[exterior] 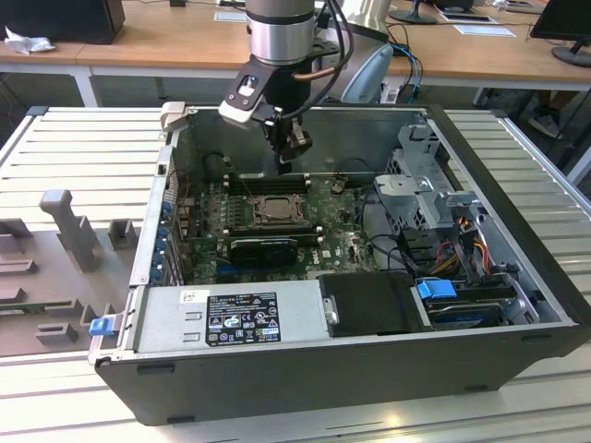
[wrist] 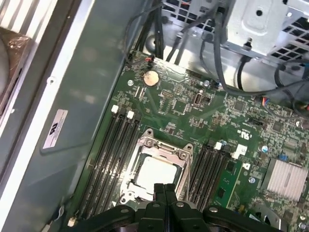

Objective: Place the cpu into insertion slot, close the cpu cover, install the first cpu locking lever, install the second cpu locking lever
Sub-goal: 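Install the first cpu locking lever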

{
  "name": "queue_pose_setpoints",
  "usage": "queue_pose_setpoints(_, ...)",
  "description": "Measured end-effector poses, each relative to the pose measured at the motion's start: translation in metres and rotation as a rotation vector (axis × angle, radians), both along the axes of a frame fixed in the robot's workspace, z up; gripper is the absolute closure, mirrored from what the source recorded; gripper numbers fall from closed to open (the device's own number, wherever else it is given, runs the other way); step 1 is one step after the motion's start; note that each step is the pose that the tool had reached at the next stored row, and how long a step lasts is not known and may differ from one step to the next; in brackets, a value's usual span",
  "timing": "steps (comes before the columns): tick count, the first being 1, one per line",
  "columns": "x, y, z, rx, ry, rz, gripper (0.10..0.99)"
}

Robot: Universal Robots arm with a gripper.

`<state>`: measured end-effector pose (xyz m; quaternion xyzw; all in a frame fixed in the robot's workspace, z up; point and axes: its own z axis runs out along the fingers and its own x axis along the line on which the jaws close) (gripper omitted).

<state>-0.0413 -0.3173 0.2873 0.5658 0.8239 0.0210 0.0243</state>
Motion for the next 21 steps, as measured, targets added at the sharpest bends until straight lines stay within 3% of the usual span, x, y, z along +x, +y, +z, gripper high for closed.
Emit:
queue_pose_setpoints(6, 0.0000, 0.0000, 0.0000, 0.000, 0.0000, 0.066, 0.980)
queue_pose_setpoints(13, 0.0000, 0.0000, -0.0004, 0.000, 0.0001, 0.221, 0.980)
queue_pose_setpoints(16, -0.0001, 0.0000, -0.0018, -0.001, 0.0069, 0.338, 0.980)
queue_pose_setpoints(21, 0.0000, 0.0000, -0.0020, -0.001, 0.0067, 0.389, 0.980)
